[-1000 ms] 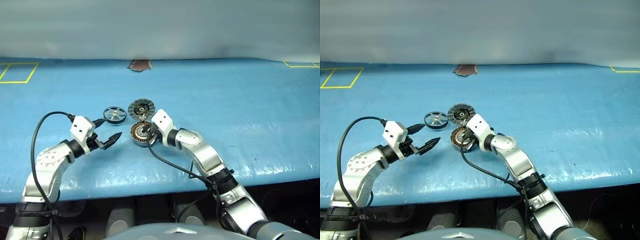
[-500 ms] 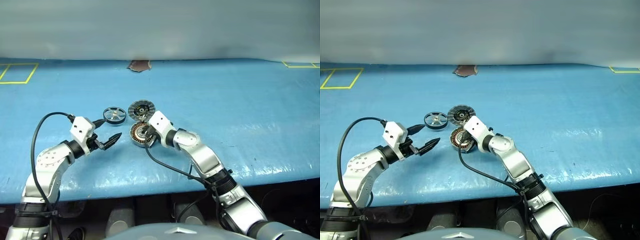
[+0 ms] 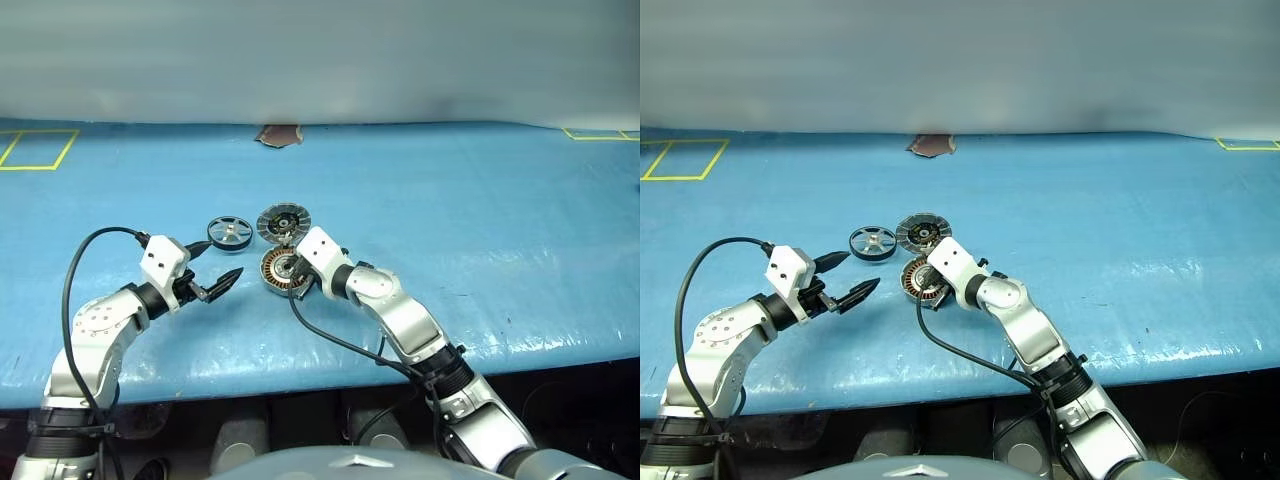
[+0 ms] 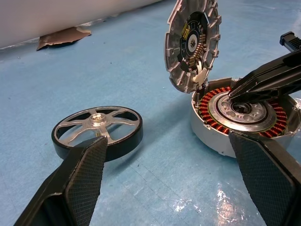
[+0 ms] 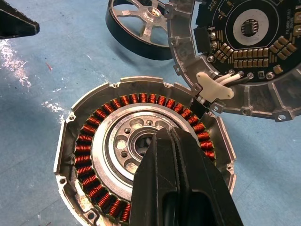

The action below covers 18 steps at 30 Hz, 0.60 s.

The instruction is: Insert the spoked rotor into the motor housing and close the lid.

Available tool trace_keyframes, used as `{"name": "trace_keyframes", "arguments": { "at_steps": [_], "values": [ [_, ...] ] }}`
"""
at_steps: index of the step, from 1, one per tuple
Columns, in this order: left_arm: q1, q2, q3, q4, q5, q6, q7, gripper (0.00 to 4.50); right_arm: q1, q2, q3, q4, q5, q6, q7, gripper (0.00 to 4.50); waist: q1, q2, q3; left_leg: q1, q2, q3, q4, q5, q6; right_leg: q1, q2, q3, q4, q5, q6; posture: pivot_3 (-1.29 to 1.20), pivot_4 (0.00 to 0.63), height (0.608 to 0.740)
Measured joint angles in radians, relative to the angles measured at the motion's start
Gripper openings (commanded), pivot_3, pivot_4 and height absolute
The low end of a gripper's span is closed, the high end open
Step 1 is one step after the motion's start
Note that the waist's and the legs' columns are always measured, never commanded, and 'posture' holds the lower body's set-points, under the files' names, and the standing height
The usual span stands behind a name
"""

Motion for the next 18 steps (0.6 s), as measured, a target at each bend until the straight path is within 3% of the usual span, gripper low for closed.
{"name": "trace_keyframes", "arguments": {
  "at_steps": [18],
  "values": [
    [-0.015,0.0,0.0,0.0,0.0,0.0,0.005,4.5,0.01,0.0,-0.016,-0.016,0.031,0.036,0.01,0.05,0.001,0.0,0.0,0.0,0.0,0.0,-0.001,0.0,0.0,0.0,0.0,-0.001,0.0,-0.001,-0.001,0.0,0.15,0.74]
  ]
}}
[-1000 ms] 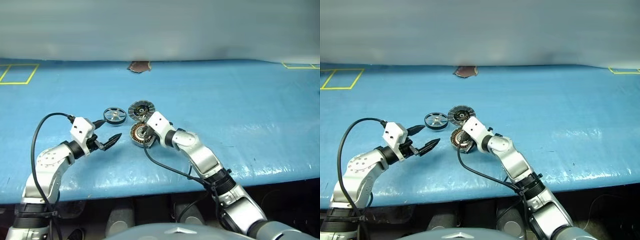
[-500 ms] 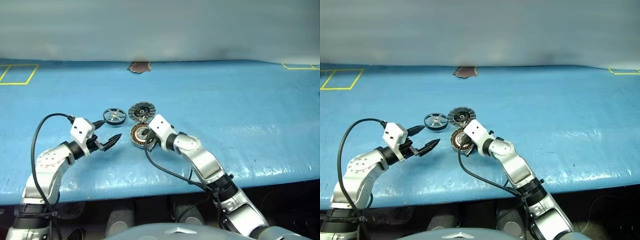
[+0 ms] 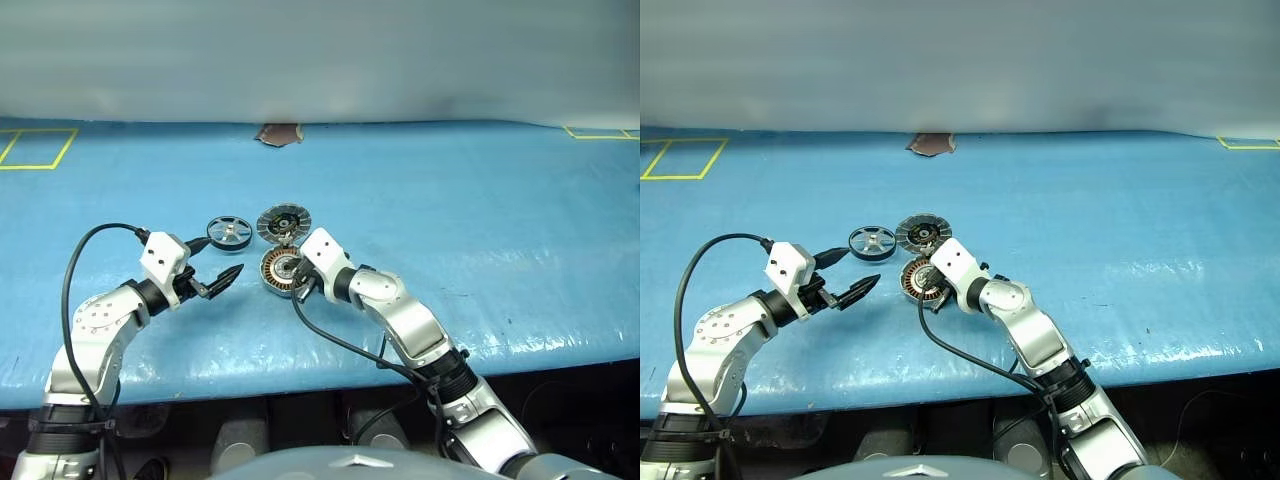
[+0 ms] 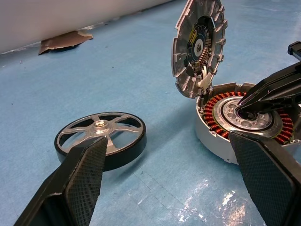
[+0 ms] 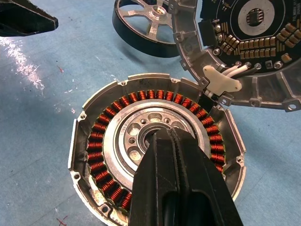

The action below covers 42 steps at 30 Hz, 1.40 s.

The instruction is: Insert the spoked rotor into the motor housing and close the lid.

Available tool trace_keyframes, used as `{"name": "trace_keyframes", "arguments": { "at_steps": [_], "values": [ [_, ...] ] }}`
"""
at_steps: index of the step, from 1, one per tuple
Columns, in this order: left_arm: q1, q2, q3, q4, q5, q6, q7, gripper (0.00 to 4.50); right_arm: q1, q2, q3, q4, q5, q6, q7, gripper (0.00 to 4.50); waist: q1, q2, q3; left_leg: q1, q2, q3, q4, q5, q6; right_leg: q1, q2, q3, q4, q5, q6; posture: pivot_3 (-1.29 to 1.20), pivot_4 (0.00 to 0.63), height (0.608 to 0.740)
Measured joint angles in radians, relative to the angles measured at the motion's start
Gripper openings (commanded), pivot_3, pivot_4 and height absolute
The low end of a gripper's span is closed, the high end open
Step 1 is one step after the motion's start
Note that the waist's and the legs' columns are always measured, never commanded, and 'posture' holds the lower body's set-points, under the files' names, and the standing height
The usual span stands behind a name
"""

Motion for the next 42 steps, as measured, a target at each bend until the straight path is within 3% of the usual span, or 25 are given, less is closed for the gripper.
{"name": "trace_keyframes", "arguments": {
  "at_steps": [15,28,37,40,42],
  "values": [
    [-0.02,0.001,0.069,0.0,-0.057,0.098,0.037,4.5,0.076,-0.035,-0.064,-0.219,0.098,0.021,0.046,0.05,-0.001,0.0,0.003,-0.003,0.001,-0.001,-0.002,0.0,0.0,-0.003,0.001,-0.001,0.0,-0.001,-0.002,0.0,0.15,0.74],
    [-0.152,0.012,0.085,0.006,-0.058,0.131,0.066,4.5,0.11,-0.048,-0.064,-0.229,0.096,0.021,0.017,0.05,0.0,-0.001,0.004,-0.003,0.001,-0.001,-0.002,0.0,0.0,-0.003,0.001,-0.001,0.0,-0.001,-0.002,0.0,0.15,0.74],
    [-0.29,0.149,0.022,0.087,0.092,0.12,0.046,4.5,0.118,-0.049,-0.068,-0.23,0.096,0.018,-0.002,0.05,0.004,-0.003,0.007,-0.003,0.0,-0.001,-0.001,0.0,0.0,-0.002,0.001,-0.001,0.0,-0.001,-0.002,0.0,0.15,0.74],
    [-0.394,0.223,-0.089,0.133,0.178,0.1,-0.03,3.9,0.116,-0.042,-0.067,-0.229,0.095,0.014,-0.007,0.0,0.007,-0.004,0.008,-0.003,0.0,-0.001,-0.002,0.0,0.0,-0.003,0.001,-0.001,0.0,-0.001,-0.002,0.0,0.15,0.74],
    [-0.462,0.258,-0.153,0.173,0.233,0.082,-0.08,3.24,0.114,-0.039,-0.065,-0.23,0.095,0.013,-0.01,0.0,0.007,-0.004,0.008,-0.004,0.0,-0.001,-0.002,0.0,0.0,-0.003,0.001,-0.001,0.0,-0.001,-0.002,0.0,0.15,0.74]
  ]
}}
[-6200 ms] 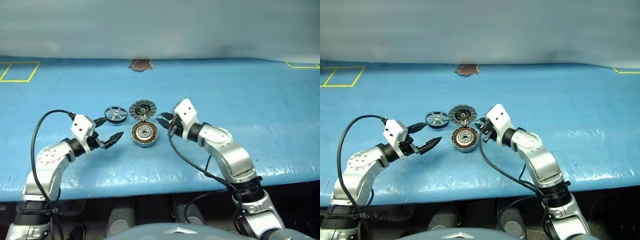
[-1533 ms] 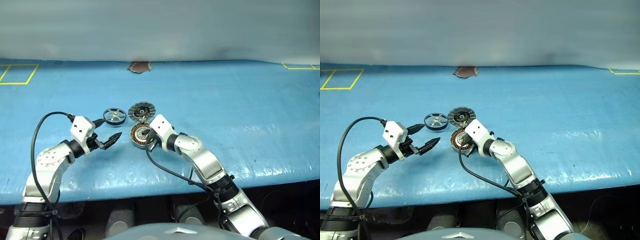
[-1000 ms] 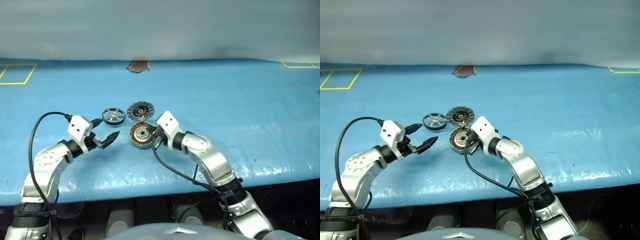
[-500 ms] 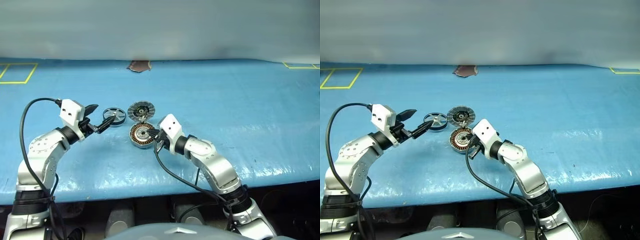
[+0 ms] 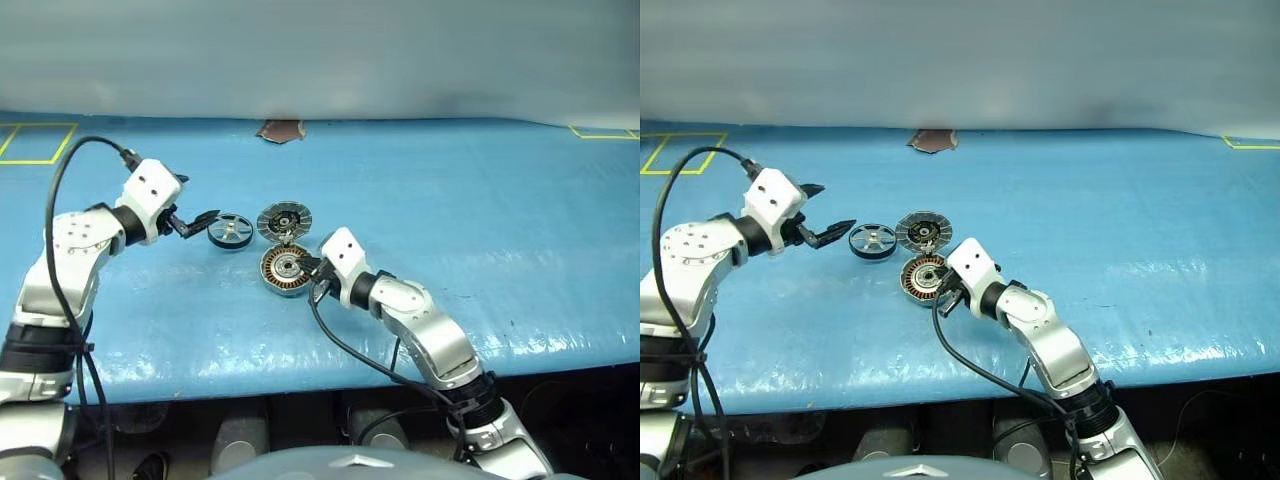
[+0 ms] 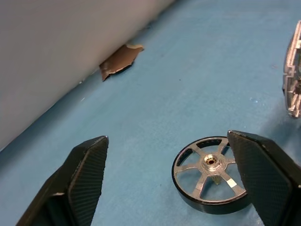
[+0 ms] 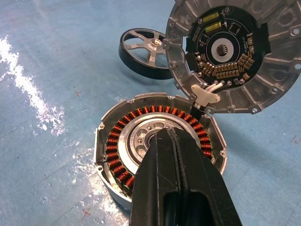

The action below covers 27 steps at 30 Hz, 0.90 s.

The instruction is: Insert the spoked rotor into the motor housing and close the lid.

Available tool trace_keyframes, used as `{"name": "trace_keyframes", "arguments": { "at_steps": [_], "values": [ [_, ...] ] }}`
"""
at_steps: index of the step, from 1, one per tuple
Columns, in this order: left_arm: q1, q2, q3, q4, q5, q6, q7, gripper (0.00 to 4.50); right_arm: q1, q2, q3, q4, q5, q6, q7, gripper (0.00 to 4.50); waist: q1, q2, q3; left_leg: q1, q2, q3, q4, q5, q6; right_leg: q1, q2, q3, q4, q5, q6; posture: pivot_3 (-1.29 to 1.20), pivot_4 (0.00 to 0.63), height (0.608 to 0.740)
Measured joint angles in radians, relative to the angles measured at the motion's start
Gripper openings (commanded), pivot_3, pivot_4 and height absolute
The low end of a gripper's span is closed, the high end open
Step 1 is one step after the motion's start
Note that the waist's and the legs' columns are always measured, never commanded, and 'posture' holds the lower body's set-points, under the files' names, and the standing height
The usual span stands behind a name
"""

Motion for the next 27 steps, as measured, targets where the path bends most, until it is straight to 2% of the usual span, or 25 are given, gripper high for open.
{"name": "trace_keyframes", "arguments": {
  "at_steps": [5,10,14,19,27],
  "values": [
    [-0.204,0.085,-0.204,0.132,0.202,-0.029,-0.141,3.24,0.018,-0.01,0.007,-0.021,0.003,0.006,0.008,0.0,-0.002,0.0,0.001,-0.001,0.0,0.0,-0.001,0.0,0.0,-0.001,0.001,0.0,0.001,-0.001,0.0,0.0,0.15,0.74],
    [-0.315,0.077,-0.332,0.222,0.373,-0.051,-0.178,3.24,0.028,-0.041,0.024,-0.041,0.007,0.033,0.032,0.0,-0.003,-0.001,0.002,-0.004,0.0,-0.001,0.0,0.0,0.0,-0.004,0.001,0.0,0.002,-0.001,0.0,0.0,0.15,0.74],
    [-0.374,0.024,-0.368,0.265,0.444,-0.042,-0.188,3.24,0.026,-0.069,0.028,-0.049,0.023,0.07,0.056,0.0,0.0,-0.001,0.002,-0.009,0.0,-0.001,0.003,0.0,0.0,-0.007,0.002,0.0,0.002,0.0,0.003,0.0,0.15,0.74],
    [-0.371,-0.035,-0.406,0.266,0.471,-0.036,-0.237,3.24,0.015,-0.084,0.033,-0.068,0.027,0.099,0.071,0.0,-0.001,-0.001,0.002,-0.015,0.0,-0.002,0.007,0.0,0.0,-0.011,0.002,0.0,0.003,0.004,0.008,0.0,0.15,0.74],
    [-0.371,-0.07,-0.448,0.309,0.536,-0.051,-0.279,3.24,0.012,-0.095,0.036,-0.079,0.03,0.12,0.077,0.0,0.002,-0.001,0.002,-0.015,0.0,-0.003,0.009,0.0,0.0,-0.01,0.002,0.0,0.004,0.004,0.008,0.0,0.15,0.74]
  ]
}}
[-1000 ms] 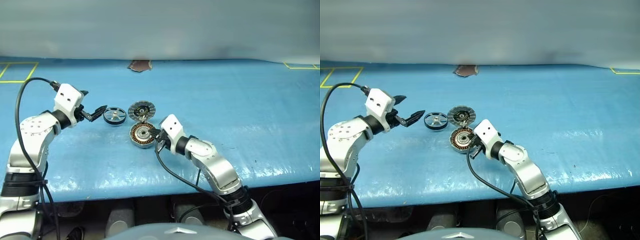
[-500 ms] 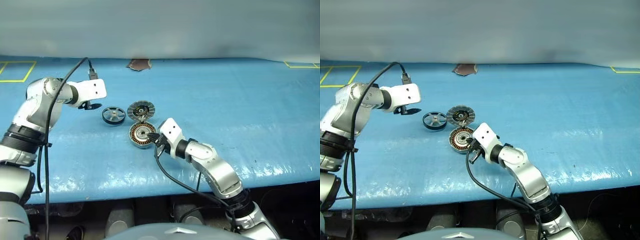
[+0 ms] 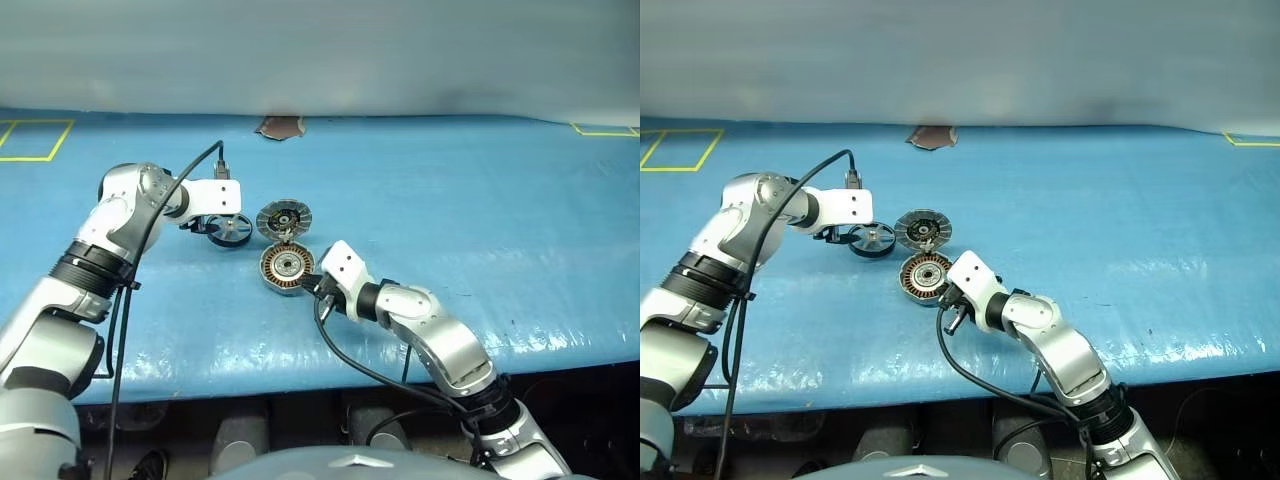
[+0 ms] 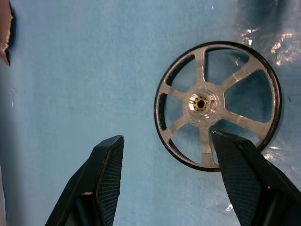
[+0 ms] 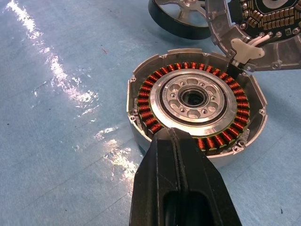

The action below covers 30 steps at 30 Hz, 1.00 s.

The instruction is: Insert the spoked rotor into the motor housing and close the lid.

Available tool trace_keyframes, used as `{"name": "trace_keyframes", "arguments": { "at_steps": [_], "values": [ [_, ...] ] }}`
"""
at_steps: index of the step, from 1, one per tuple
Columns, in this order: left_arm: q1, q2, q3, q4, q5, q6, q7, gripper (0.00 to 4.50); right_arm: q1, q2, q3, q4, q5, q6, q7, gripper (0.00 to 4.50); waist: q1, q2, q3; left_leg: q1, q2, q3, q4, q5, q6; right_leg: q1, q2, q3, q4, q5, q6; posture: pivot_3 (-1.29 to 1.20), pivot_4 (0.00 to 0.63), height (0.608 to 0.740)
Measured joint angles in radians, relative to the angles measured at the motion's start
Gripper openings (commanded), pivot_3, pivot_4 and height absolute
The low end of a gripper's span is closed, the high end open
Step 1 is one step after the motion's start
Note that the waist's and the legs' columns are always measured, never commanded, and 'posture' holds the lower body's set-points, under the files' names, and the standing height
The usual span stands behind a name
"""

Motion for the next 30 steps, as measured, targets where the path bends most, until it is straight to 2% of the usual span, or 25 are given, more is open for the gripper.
{"name": "trace_keyframes", "arguments": {
  "at_steps": [20,23,26,30],
  "values": [
    [0.036,-0.028,-0.043,0.028,0.083,-0.066,-0.048,3.24,0.001,0.007,0.004,-0.001,-0.001,0.0,-0.029,0.0,0.004,0.0,0.0,0.001,0.0,0.0,0.005,0.0,0.0,0.0,0.0,0.0,0.007,0.0,0.0,0.0,0.15,0.74],
    [0.038,-0.028,-0.043,0.033,0.087,-0.079,-0.055,2.61,0.001,0.012,0.004,-0.001,-0.001,0.0,-0.038,0.0,0.004,0.0,0.0,0.001,0.0,-0.001,0.008,0.0,0.0,0.0,0.0,0.0,0.012,-0.001,-0.001,0.0,0.15,0.74],
    [0.043,-0.03,-0.046,0.04,0.089,-0.083,-0.066,1.65,0.001,0.014,0.003,-0.001,-0.001,0.0,-0.048,0.0,0.003,0.0,0.0,0.001,0.0,-0.002,0.013,0.0,0.0,0.0,0.002,0.0,0.015,-0.003,-0.005,0.0,0.15,0.74],
    [0.043,-0.032,-0.045,0.041,0.094,-0.089,-0.064,1.65,0.001,0.017,0.001,-0.001,-0.001,-0.001,-0.051,0.0,0.003,0.0,0.0,0.001,0.0,-0.001,0.017,0.0,0.0,0.001,0.002,0.0,0.017,-0.003,-0.005,0.0,0.15,0.74]
  ]
}}
